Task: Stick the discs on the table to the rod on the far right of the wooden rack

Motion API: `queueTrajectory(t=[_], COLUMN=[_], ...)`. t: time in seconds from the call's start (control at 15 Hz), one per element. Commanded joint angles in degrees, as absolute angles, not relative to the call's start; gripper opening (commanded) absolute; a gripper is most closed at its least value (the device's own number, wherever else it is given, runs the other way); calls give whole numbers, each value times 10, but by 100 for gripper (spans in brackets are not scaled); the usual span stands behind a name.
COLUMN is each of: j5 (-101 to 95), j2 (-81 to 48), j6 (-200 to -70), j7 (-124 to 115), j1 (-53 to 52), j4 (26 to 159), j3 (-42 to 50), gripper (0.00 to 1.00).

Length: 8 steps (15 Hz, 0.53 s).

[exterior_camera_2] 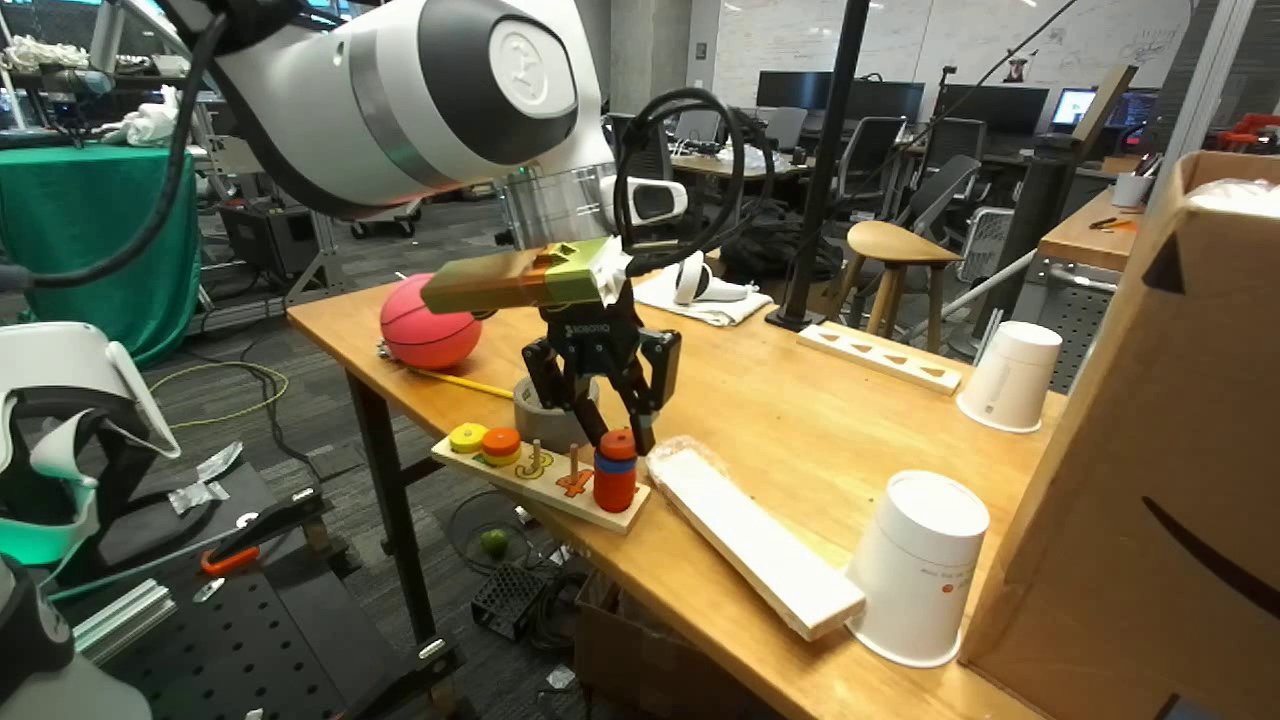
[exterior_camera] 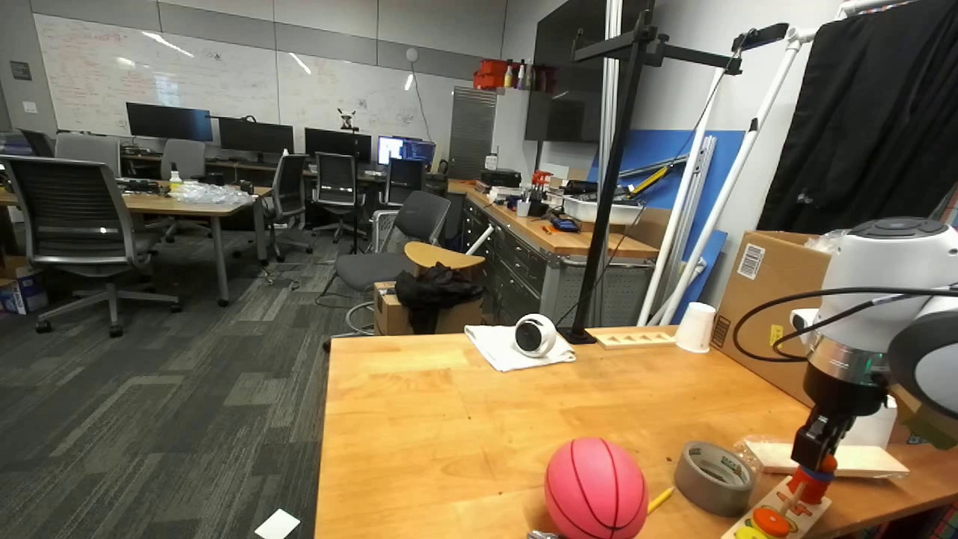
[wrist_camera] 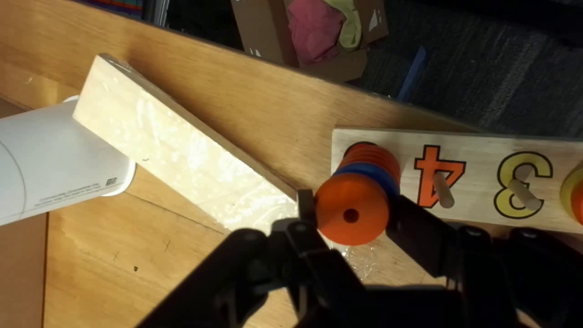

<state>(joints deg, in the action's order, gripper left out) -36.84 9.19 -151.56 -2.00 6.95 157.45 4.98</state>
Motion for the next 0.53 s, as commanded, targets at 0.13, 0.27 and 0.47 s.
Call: queueTrajectory(t=[0.13, 0.27, 0.47], j5=[-358, -355, -354], j2=[82, 78, 72], j6=[-1533, -1533, -1534], j7=[-6, -5, -5], j1=[80, 80, 79], j4=[1575, 1575, 1575], j3=[54, 54, 54], gripper=[77, 93, 100])
